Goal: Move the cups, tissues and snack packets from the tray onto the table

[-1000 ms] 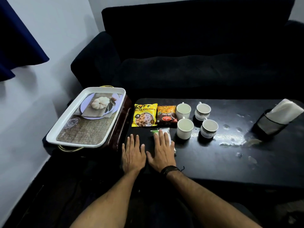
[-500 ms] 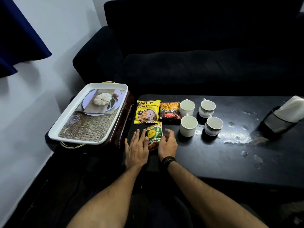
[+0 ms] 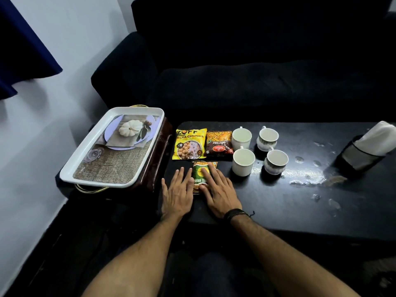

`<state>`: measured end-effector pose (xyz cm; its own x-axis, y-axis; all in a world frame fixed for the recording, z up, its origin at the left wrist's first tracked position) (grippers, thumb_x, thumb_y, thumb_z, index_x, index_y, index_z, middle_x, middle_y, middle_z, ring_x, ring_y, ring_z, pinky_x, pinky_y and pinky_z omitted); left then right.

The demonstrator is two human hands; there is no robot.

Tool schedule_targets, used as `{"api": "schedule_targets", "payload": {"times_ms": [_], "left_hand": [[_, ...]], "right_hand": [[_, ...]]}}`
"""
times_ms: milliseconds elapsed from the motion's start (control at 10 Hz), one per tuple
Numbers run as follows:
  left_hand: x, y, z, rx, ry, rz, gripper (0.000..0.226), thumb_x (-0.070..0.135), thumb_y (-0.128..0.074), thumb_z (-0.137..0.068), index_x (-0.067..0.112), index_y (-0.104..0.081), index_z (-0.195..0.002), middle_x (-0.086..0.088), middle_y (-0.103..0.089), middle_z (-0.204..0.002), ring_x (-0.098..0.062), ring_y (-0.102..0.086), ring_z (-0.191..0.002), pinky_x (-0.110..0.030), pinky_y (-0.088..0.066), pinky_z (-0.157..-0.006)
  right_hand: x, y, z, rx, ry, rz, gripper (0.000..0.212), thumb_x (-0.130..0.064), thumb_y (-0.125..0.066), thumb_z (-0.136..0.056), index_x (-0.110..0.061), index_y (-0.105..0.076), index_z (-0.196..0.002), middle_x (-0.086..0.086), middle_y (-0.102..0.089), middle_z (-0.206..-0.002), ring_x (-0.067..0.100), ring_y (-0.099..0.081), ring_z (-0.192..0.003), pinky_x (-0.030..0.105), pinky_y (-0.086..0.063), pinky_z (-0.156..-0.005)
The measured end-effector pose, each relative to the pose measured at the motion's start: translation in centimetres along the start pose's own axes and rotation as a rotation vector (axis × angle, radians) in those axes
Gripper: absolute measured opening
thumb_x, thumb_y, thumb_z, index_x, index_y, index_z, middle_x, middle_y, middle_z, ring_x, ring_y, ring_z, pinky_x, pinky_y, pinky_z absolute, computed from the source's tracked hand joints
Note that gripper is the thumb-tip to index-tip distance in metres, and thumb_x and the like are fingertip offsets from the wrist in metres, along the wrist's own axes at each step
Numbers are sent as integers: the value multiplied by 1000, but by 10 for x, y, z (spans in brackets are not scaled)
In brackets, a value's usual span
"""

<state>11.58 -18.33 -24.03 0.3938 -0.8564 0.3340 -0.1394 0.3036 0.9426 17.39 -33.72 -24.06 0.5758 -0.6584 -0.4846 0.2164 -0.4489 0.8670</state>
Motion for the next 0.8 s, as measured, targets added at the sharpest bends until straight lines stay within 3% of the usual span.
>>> {"api": "schedule_targets", "payload": {"times_ms": [300, 500, 700, 800], "left_hand": [[-1, -1, -2, -1, -10, 11, 71, 62, 8, -93, 37, -15, -155, 11, -11, -164, -5, -2, -152, -45, 11, -120], [-5, 2, 5, -83, -29, 54, 65, 57, 1, -95, 33, -8, -155, 9, -8, -165, -6, 0, -152, -34, 3, -124], [8, 10, 16, -171, 43, 110, 64, 56, -12, -100, 27, -9, -157, 4, -4, -166, -12, 2, -153, -37, 3, -124], [24, 21, 19, -175, -32, 42, 67, 58, -15, -100, 24, -8, -157, 0, -2, -166, -15, 2, -153, -38, 0, -123]], "right_hand": [[0, -1, -2, 16, -4, -42, 68, -59, -24, -97, -36, 2, -155, -12, 8, -165, 15, -4, -153, 39, -16, -122], [2, 8, 16, 60, -65, -106, 70, -49, -30, -100, -19, -3, -158, -2, -5, -166, 11, -9, -152, 30, -15, -124], [29, 32, 36, -44, -72, -69, 64, -47, -27, -102, -16, -12, -157, 2, -16, -164, 15, -19, -150, 27, -14, -122], [41, 61, 47, -38, -64, -7, 63, -47, -28, -102, -16, -17, -156, 3, -20, -163, 16, -21, -150, 27, -16, -121]]}}
Point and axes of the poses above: each hand's wrist, its own z-axis away from the middle knuckle, its own y-axis out of the back of the hand, x = y × z, the point moved 1 cm from there along -z, towards the middle knuckle
